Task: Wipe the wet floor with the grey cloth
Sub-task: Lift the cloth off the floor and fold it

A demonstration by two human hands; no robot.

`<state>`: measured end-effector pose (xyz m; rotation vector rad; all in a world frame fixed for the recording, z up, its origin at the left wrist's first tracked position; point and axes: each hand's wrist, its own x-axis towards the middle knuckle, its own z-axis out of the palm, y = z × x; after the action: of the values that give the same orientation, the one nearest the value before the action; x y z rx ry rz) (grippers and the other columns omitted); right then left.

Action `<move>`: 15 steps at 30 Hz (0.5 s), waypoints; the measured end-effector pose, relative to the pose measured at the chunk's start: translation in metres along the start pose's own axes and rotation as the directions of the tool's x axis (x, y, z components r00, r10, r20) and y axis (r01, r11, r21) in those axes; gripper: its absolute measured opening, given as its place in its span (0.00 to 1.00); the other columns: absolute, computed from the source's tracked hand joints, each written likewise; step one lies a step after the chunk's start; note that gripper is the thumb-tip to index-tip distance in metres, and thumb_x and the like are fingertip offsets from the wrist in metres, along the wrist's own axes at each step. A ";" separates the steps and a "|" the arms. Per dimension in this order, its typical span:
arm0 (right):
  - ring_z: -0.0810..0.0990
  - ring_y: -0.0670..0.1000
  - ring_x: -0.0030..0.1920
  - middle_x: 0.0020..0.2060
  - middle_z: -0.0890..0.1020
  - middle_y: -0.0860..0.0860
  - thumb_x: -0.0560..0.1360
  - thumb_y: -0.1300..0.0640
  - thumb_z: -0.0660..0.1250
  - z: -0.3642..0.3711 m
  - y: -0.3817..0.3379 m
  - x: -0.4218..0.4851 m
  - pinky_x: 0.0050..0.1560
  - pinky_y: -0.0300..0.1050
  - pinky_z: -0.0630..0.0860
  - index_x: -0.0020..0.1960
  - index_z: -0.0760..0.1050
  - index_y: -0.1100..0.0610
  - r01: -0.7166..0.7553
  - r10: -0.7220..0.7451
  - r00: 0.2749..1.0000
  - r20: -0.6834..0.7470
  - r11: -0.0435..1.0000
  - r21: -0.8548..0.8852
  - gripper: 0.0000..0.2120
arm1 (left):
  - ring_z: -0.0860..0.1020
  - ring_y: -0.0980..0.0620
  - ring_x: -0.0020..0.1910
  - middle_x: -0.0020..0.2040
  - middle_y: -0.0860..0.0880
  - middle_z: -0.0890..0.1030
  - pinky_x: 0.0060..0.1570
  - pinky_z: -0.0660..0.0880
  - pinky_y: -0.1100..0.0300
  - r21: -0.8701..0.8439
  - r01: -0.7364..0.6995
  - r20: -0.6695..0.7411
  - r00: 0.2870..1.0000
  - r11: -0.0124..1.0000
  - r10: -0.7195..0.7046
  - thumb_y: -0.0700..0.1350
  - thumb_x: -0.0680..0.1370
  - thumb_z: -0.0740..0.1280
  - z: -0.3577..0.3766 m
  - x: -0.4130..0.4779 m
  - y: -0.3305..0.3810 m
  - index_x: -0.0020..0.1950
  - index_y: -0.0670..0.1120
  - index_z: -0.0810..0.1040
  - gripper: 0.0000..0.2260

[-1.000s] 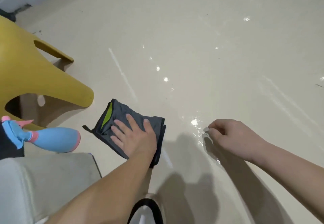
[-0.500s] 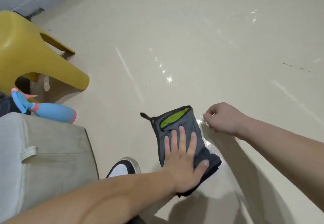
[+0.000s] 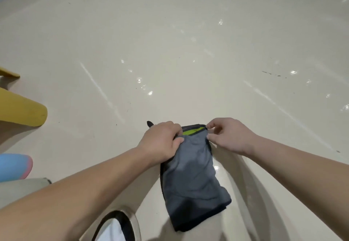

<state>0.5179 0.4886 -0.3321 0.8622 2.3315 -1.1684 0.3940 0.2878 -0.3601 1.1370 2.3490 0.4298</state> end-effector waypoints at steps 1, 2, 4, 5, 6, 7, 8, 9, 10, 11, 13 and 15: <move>0.81 0.51 0.49 0.50 0.82 0.49 0.76 0.52 0.70 0.004 -0.006 0.003 0.52 0.43 0.76 0.60 0.79 0.48 0.022 -0.021 1.000 0.007 0.999 -0.043 0.12 | 0.75 0.54 0.42 0.41 0.56 0.77 0.46 0.75 0.53 -0.067 0.009 0.023 1.000 0.998 -0.007 0.52 0.80 0.67 -0.005 0.001 -0.003 0.46 0.54 0.76 0.04; 0.80 0.51 0.53 0.55 0.81 0.49 0.76 0.51 0.70 0.007 -0.012 0.008 0.57 0.45 0.76 0.64 0.78 0.48 0.040 -0.040 0.999 0.009 0.995 -0.088 0.16 | 0.74 0.56 0.39 0.39 0.56 0.77 0.43 0.75 0.55 -0.142 0.030 0.040 0.999 0.989 -0.025 0.51 0.80 0.69 -0.011 0.004 -0.007 0.45 0.53 0.76 0.05; 0.78 0.53 0.59 0.60 0.78 0.50 0.76 0.48 0.70 0.012 -0.025 0.017 0.63 0.49 0.75 0.70 0.74 0.47 0.054 -0.053 0.999 0.009 0.987 -0.152 0.23 | 0.73 0.58 0.35 0.37 0.56 0.77 0.40 0.73 0.60 -0.265 0.066 0.048 0.997 0.962 -0.056 0.49 0.77 0.73 -0.025 0.010 -0.018 0.43 0.53 0.77 0.06; 0.78 0.53 0.61 0.61 0.77 0.51 0.75 0.47 0.70 0.015 -0.031 0.022 0.63 0.51 0.75 0.71 0.73 0.47 0.050 -0.048 0.999 0.014 0.984 -0.171 0.24 | 0.74 0.59 0.36 0.38 0.57 0.77 0.41 0.72 0.62 -0.288 0.083 0.055 0.996 0.954 -0.070 0.47 0.76 0.75 -0.032 0.014 -0.024 0.45 0.53 0.78 0.06; 0.78 0.54 0.61 0.62 0.76 0.51 0.75 0.46 0.70 0.017 -0.036 0.027 0.63 0.52 0.76 0.70 0.74 0.47 0.044 -0.042 0.999 0.015 0.982 -0.185 0.24 | 0.75 0.59 0.40 0.40 0.57 0.77 0.44 0.73 0.62 -0.266 0.096 0.065 0.995 0.959 -0.081 0.46 0.76 0.75 -0.036 0.016 -0.029 0.49 0.53 0.78 0.07; 0.79 0.54 0.61 0.62 0.75 0.52 0.74 0.44 0.70 0.019 -0.039 0.031 0.62 0.53 0.77 0.68 0.75 0.47 0.036 -0.033 0.999 0.018 0.977 -0.208 0.24 | 0.77 0.57 0.45 0.45 0.56 0.77 0.49 0.75 0.60 -0.200 0.107 0.065 0.993 0.974 -0.095 0.46 0.76 0.74 -0.036 0.018 -0.034 0.54 0.52 0.79 0.09; 0.79 0.55 0.60 0.62 0.74 0.51 0.74 0.43 0.70 0.021 -0.042 0.033 0.62 0.53 0.77 0.67 0.75 0.47 0.028 -0.023 0.999 0.025 0.969 -0.245 0.23 | 0.77 0.53 0.51 0.50 0.55 0.77 0.54 0.76 0.56 -0.109 0.122 0.052 0.992 0.987 -0.116 0.47 0.77 0.73 -0.033 0.018 -0.038 0.60 0.52 0.78 0.12; 0.78 0.54 0.59 0.61 0.72 0.50 0.74 0.42 0.70 0.023 -0.045 0.034 0.61 0.53 0.77 0.66 0.75 0.46 0.026 -0.014 0.999 0.041 0.954 -0.298 0.23 | 0.75 0.50 0.56 0.55 0.53 0.75 0.58 0.75 0.52 -0.046 0.145 0.033 0.989 0.988 -0.144 0.49 0.78 0.71 -0.028 0.015 -0.040 0.64 0.52 0.77 0.15; 0.78 0.54 0.58 0.60 0.71 0.49 0.74 0.42 0.70 0.024 -0.046 0.035 0.60 0.52 0.77 0.66 0.75 0.46 0.034 -0.016 0.998 0.054 0.933 -0.357 0.22 | 0.73 0.49 0.59 0.59 0.51 0.74 0.60 0.74 0.50 -0.038 0.170 0.011 0.985 0.985 -0.169 0.53 0.78 0.69 -0.023 0.012 -0.039 0.66 0.51 0.76 0.17; 0.78 0.53 0.58 0.60 0.70 0.48 0.74 0.42 0.70 0.025 -0.047 0.035 0.59 0.51 0.77 0.65 0.75 0.46 0.050 -0.024 0.997 0.067 0.908 -0.416 0.21 | 0.72 0.48 0.61 0.61 0.51 0.74 0.62 0.72 0.50 -0.067 0.183 -0.005 0.983 0.981 -0.184 0.56 0.78 0.68 -0.019 0.008 -0.035 0.68 0.51 0.75 0.20; 0.77 0.53 0.59 0.59 0.71 0.48 0.76 0.44 0.69 0.027 -0.046 0.032 0.58 0.51 0.77 0.63 0.75 0.47 0.078 -0.045 0.996 0.077 0.862 -0.500 0.17 | 0.71 0.48 0.62 0.62 0.51 0.74 0.64 0.71 0.50 -0.044 0.180 0.004 0.984 0.983 -0.180 0.60 0.77 0.69 -0.011 0.004 -0.028 0.69 0.52 0.73 0.23; 0.77 0.53 0.58 0.57 0.74 0.48 0.77 0.47 0.68 0.030 -0.045 0.031 0.57 0.50 0.77 0.56 0.74 0.48 0.083 -0.052 0.996 0.074 0.855 -0.513 0.10 | 0.71 0.45 0.62 0.61 0.50 0.75 0.63 0.69 0.49 0.089 0.194 0.041 0.979 0.977 -0.198 0.59 0.76 0.70 -0.008 0.004 -0.023 0.69 0.53 0.71 0.25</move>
<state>0.4670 0.4544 -0.3412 0.5436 2.4603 -0.5218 0.3730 0.2762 -0.3656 0.9288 2.4264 0.2309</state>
